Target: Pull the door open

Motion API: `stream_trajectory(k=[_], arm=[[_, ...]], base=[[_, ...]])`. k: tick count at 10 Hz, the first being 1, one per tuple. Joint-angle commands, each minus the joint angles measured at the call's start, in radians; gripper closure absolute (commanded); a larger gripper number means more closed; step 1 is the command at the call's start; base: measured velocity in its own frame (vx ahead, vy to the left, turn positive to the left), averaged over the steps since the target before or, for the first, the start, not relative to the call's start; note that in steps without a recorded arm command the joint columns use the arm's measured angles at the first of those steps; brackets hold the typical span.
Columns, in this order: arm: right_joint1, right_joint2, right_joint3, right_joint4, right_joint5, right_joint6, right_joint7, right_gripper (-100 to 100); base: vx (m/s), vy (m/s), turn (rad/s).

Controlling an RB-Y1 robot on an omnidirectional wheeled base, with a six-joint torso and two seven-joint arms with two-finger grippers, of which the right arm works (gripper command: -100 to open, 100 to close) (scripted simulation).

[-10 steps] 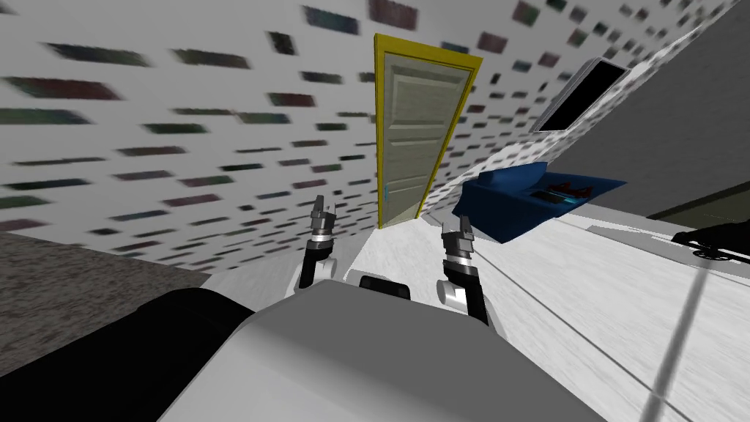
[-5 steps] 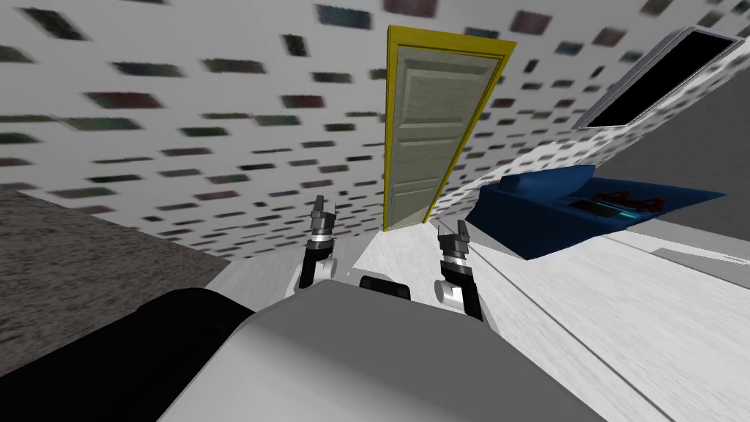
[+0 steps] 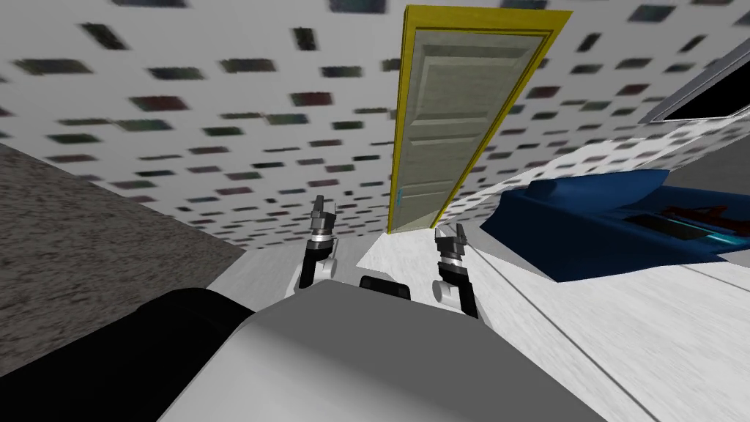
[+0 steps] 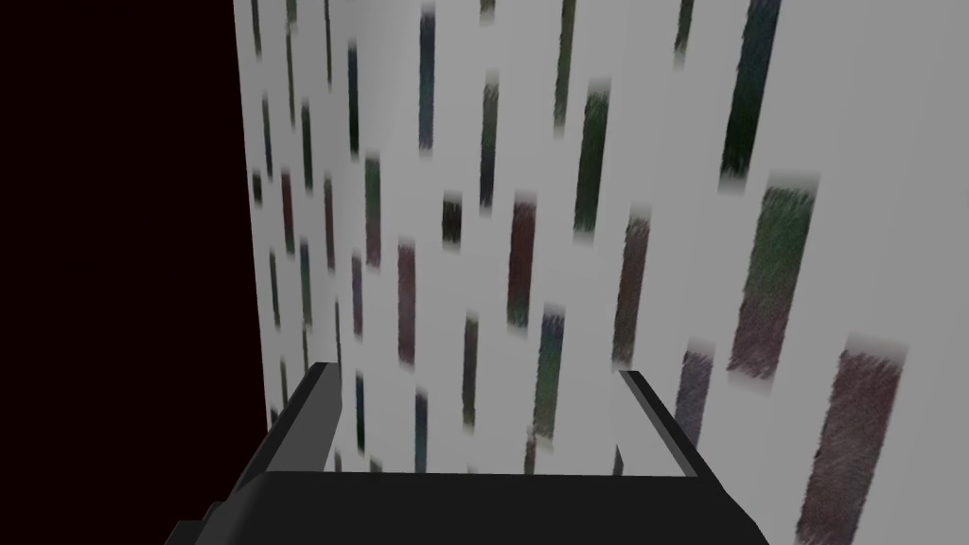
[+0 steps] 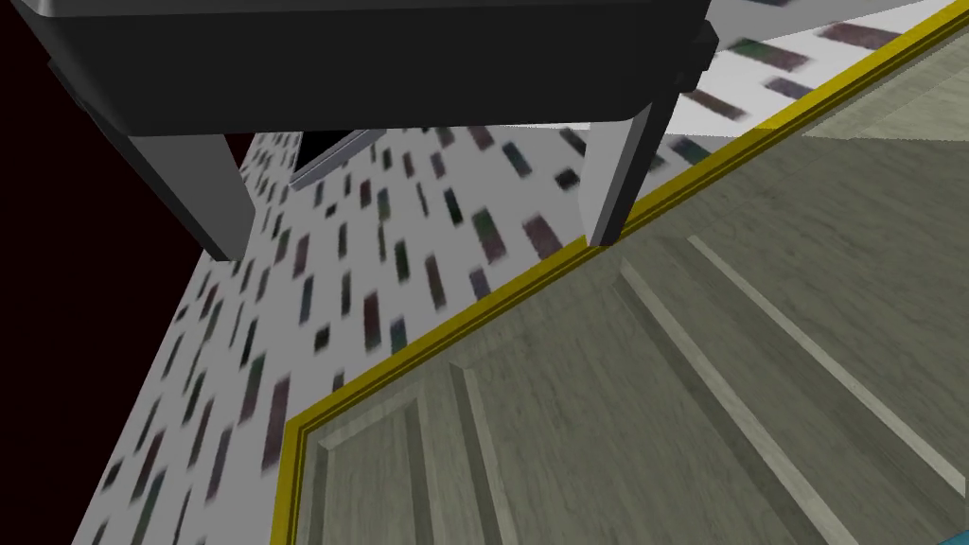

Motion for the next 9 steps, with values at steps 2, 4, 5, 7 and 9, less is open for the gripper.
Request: stream_trajectory(k=[2, 4, 5, 7, 9], arm=[[-0.017, -0.008, 0.003, 0.055, -0.036, -0.020, -0.048, -100], [-0.027, -0.014, 0.005, 0.094, -0.064, -0.034, -0.084, -100], [-0.033, -0.016, 0.007, 0.113, -0.078, -0.041, -0.103, -100], [-0.043, -0.022, 0.009, 0.152, -0.107, -0.055, -0.140, -100], [-0.054, -0.027, 0.012, 0.192, -0.136, -0.069, -0.178, -100]], base=[[0.090, -0.045, 0.158], [0.087, -0.029, 0.186], [0.081, -0.036, 0.182], [0.096, -0.046, 0.155], [0.093, -0.040, 0.182]])
